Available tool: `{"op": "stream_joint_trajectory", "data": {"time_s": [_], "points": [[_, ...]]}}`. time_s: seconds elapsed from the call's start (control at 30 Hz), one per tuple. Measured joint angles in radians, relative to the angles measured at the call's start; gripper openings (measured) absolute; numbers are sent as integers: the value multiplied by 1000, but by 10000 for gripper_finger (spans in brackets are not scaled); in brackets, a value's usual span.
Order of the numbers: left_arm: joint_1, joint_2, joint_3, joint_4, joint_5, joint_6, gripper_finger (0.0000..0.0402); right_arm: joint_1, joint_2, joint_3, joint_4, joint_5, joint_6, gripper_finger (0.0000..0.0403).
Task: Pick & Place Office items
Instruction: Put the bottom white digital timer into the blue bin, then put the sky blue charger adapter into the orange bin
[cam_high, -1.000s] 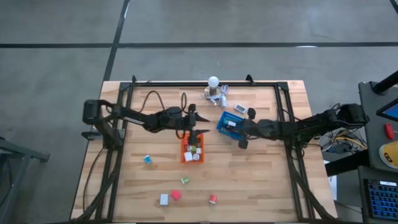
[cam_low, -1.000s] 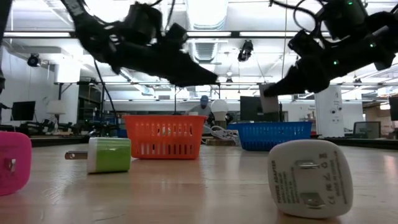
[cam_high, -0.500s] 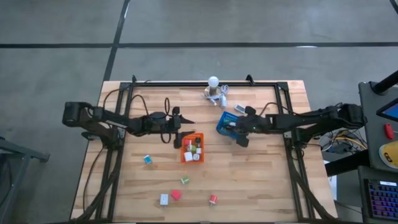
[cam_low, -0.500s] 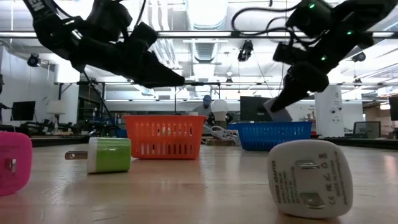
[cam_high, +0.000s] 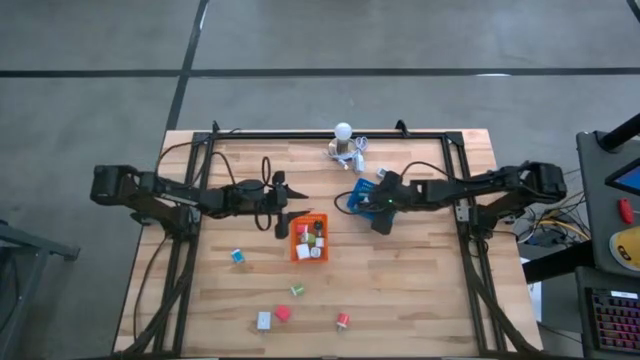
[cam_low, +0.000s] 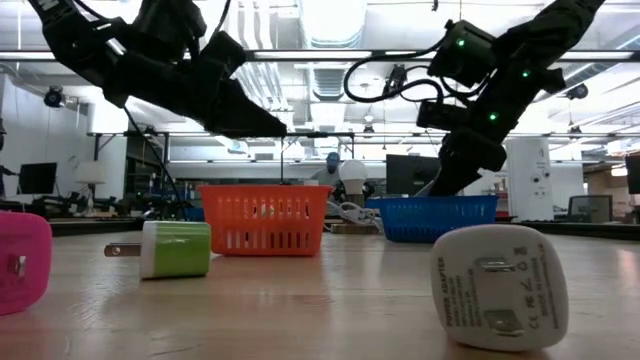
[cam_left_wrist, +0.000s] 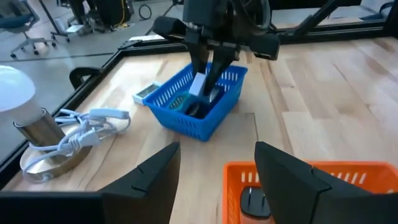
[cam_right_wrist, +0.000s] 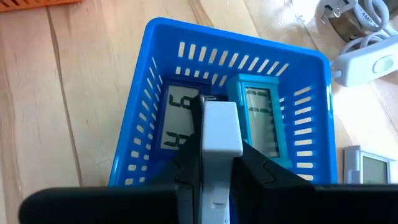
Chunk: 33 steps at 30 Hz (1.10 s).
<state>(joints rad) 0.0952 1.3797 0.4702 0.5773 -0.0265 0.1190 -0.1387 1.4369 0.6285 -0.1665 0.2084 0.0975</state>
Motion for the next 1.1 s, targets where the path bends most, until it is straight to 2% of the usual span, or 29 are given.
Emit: {"op": "stream_joint_trajectory", "data": {"time_s": [0.5,0.73,0.9,1.1], "points": [[0,-4,0,-70,-1,-26,209,0,-23,3,-13,-9,34,50],[-1,-35,0,-145,-14,-53,209,0,-21,-2,-15,-14,42,138],[-22,-101,0,-236,-53,-73,209,3,-21,-3,-1,-1,53,169],[-85,-223,0,-446,-126,-150,209,19,-31,-5,69,26,39,203]]}}
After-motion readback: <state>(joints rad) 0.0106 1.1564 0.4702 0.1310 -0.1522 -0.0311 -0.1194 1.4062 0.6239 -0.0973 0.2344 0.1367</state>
